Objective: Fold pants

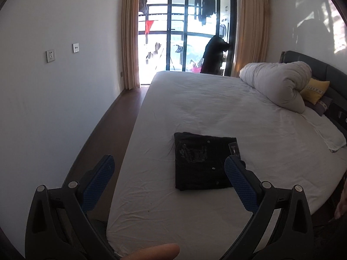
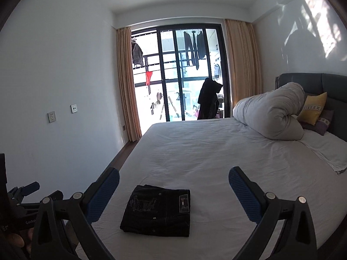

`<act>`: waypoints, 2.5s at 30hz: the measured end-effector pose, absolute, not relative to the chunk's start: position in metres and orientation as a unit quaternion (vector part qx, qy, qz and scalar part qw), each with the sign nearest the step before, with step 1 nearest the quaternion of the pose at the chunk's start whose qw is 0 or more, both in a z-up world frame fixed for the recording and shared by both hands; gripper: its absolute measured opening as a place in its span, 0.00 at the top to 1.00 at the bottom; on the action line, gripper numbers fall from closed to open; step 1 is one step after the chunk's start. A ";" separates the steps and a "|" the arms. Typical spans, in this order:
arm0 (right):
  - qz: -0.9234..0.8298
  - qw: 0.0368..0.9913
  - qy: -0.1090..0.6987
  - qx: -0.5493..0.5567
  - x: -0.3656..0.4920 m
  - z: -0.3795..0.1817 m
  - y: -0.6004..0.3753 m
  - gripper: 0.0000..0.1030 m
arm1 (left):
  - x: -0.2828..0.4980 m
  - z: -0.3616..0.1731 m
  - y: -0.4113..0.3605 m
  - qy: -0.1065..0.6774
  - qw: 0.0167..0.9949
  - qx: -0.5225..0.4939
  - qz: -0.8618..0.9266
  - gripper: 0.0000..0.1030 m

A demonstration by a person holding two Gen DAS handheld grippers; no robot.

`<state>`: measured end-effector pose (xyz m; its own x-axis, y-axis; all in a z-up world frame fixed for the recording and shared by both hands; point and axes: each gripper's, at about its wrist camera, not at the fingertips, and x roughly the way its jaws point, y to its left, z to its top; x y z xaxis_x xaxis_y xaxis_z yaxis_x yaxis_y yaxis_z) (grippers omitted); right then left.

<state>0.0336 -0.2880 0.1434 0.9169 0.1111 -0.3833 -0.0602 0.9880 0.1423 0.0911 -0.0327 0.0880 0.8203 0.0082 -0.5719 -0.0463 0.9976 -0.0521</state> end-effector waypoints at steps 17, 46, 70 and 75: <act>-0.004 0.934 0.352 0.056 0.046 0.057 -0.268 0.00 | 0.138 0.013 -0.044 0.416 0.909 -0.033 0.011 0.00; 0.002 0.924 0.380 0.048 0.053 0.046 -0.265 0.00 | 0.138 -0.001 -0.043 0.448 0.893 -0.037 0.014 0.00; 0.003 0.923 0.383 0.047 0.053 0.045 -0.264 0.00 | 0.137 -0.002 -0.043 0.448 0.893 -0.038 0.014 0.00; 0.003 0.922 0.384 0.047 0.053 0.044 -0.264 0.00 | 0.137 -0.002 -0.043 0.448 0.893 -0.038 0.014 0.00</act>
<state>0.0530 -0.2638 0.0442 0.7055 0.0419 -0.7075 0.0301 0.9956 0.0889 0.1373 -0.0426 -0.0019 0.5981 -0.0096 -0.8014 -0.0580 0.9968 -0.0552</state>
